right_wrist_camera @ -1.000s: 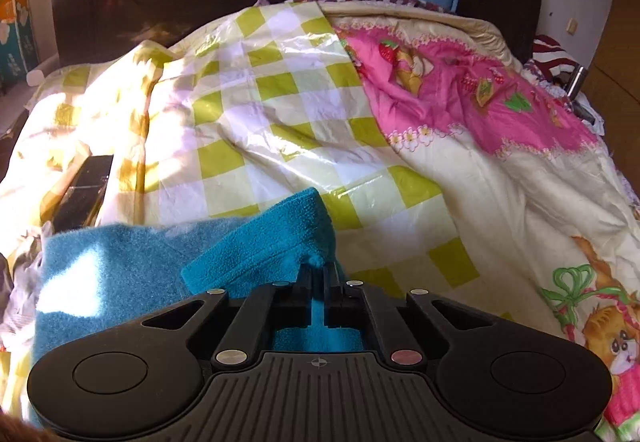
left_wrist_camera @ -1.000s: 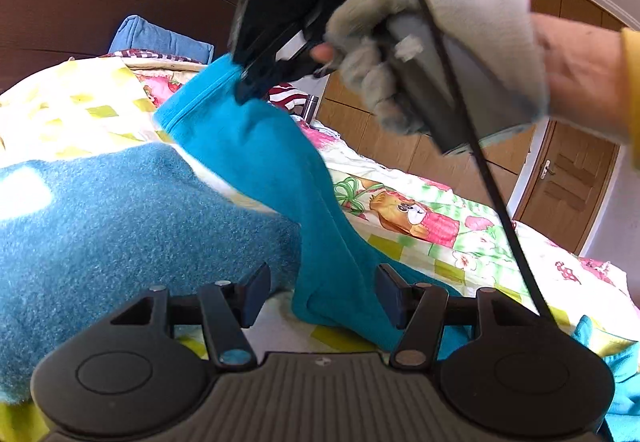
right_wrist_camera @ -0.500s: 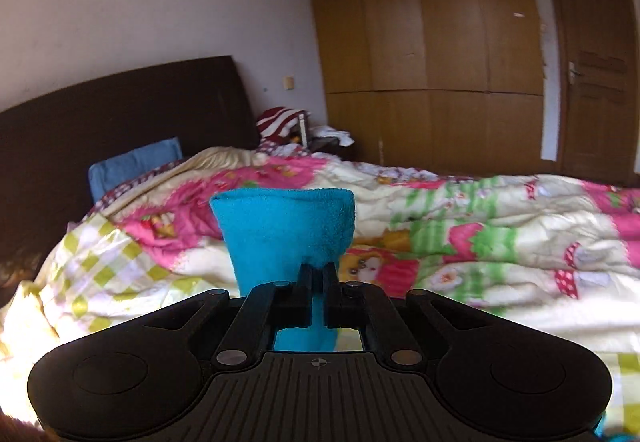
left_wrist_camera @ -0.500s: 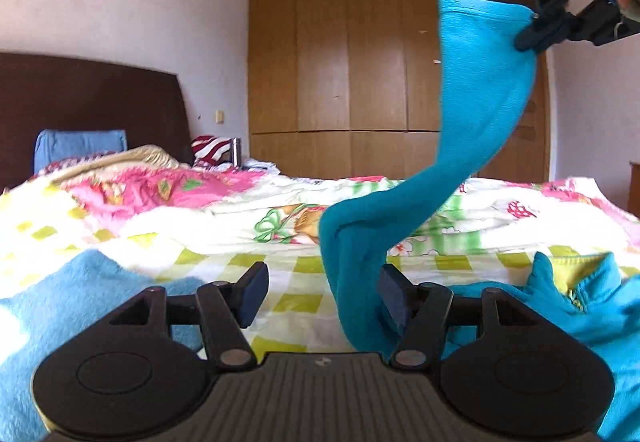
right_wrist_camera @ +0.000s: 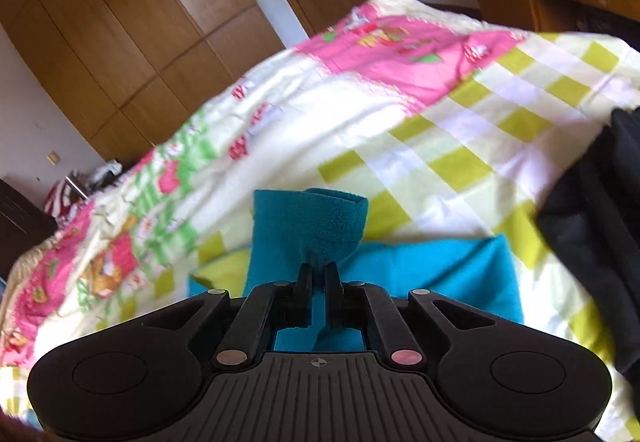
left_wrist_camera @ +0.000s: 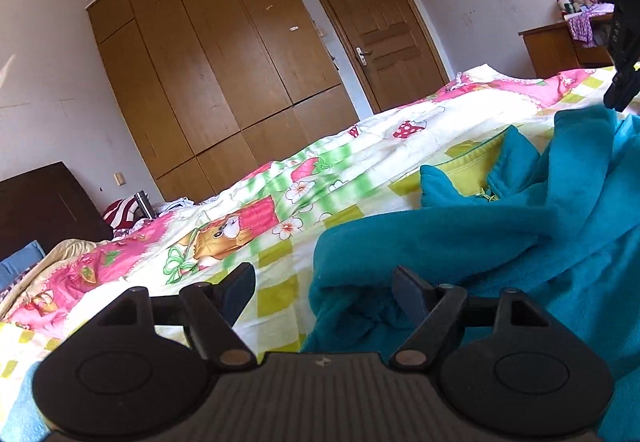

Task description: Fold small clothes

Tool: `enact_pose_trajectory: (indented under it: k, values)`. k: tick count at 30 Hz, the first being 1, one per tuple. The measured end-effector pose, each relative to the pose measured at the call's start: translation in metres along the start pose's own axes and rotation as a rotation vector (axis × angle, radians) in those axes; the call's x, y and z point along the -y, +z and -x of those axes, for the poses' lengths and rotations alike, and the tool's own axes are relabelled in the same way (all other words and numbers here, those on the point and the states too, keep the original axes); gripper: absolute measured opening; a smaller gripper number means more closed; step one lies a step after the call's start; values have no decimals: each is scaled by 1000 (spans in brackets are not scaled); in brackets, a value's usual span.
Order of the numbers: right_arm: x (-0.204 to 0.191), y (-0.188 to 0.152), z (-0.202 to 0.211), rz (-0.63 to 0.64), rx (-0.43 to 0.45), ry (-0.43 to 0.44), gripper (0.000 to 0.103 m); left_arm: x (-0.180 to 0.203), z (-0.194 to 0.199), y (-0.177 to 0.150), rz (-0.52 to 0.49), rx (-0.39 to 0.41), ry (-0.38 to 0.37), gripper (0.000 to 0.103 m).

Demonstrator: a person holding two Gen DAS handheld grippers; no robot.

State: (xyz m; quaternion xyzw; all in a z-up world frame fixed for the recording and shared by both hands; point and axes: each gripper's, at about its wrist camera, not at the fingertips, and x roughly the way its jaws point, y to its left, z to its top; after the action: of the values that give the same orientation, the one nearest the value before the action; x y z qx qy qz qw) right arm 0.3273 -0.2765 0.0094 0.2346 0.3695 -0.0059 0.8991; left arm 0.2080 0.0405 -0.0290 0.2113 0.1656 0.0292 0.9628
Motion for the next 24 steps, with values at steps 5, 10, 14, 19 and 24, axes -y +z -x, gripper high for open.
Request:
enact_pose_trajectory:
  k: [5,10,14,19,24]
  values:
    - [33,-16,12,-42,-21,45,10,14,-7,-6,-142,-16,14,88]
    - [22,-16,40,60,17,66,12,25,6,3,-136,28,-50,88]
    - [11,-24,48,199,43,43,21,48,14,9,-196,77,-97,88]
    - [37,-19,39,117,52,56,42,68,7,16,-257,107,-140,88]
    - [44,-2,19,180,72,90,57,64,-28,36,-230,80,-100,89]
